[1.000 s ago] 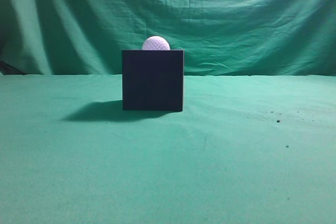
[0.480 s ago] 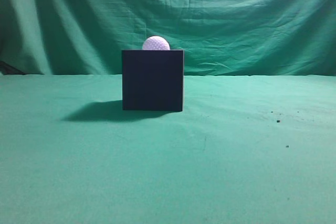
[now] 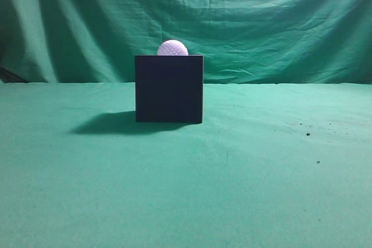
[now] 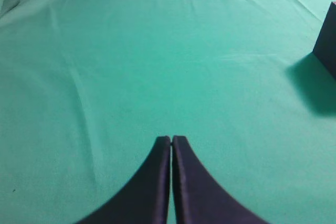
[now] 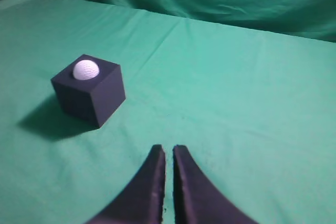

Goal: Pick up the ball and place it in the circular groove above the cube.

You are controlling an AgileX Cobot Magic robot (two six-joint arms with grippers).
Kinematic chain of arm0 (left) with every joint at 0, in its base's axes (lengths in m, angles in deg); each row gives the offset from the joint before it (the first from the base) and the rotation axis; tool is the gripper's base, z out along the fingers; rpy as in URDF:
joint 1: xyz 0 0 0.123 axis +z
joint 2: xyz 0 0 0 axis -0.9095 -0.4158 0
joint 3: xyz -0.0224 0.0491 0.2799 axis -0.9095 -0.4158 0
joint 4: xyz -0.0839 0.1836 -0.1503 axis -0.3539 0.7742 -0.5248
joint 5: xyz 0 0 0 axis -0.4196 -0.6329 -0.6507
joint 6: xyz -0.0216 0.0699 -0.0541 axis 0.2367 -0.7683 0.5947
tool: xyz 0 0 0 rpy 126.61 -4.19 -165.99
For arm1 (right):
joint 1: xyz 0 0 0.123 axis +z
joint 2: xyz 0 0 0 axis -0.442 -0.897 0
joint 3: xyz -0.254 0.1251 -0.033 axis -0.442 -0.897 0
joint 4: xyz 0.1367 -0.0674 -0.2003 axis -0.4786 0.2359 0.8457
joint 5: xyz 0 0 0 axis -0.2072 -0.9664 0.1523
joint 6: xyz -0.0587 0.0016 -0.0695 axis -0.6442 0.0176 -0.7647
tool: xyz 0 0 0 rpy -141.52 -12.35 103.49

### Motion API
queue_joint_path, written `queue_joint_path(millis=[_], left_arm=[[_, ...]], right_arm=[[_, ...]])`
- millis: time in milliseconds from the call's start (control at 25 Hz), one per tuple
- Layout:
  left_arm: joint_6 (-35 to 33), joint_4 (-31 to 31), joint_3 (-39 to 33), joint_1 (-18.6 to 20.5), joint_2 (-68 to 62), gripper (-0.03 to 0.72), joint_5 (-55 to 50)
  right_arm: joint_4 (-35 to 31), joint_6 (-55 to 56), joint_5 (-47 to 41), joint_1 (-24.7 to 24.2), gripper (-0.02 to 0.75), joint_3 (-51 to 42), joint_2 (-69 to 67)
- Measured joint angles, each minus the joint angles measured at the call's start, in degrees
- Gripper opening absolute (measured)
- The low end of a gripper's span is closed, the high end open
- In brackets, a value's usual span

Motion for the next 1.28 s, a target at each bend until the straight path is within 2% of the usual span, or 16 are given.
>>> queue_joint_path(millis=[280, 400, 560, 920, 1280], left_arm=[[0.00, 0.00, 0.00, 0.00, 0.00, 0.000, 0.00], [0.00, 0.00, 0.00, 0.00, 0.00, 0.000, 0.00], [0.00, 0.00, 0.00, 0.00, 0.00, 0.000, 0.00], [0.00, 0.00, 0.00, 0.00, 0.00, 0.000, 0.00], [0.00, 0.00, 0.00, 0.00, 0.00, 0.000, 0.00]], right_arm=[[-0.57, 0.84, 17.07, -14.55, 0.000, -16.65, 10.14], [-1.87, 1.20, 20.90, -21.02, 0.000, -22.22, 15.04], [-4.57, 1.43, 21.38, -26.48, 0.000, -26.68, 18.24], [-5.54, 1.48, 14.38, -27.76, 0.000, -27.01, 18.54], [-5.90, 0.57, 13.15, -27.89, 0.000, -27.14, 18.54]])
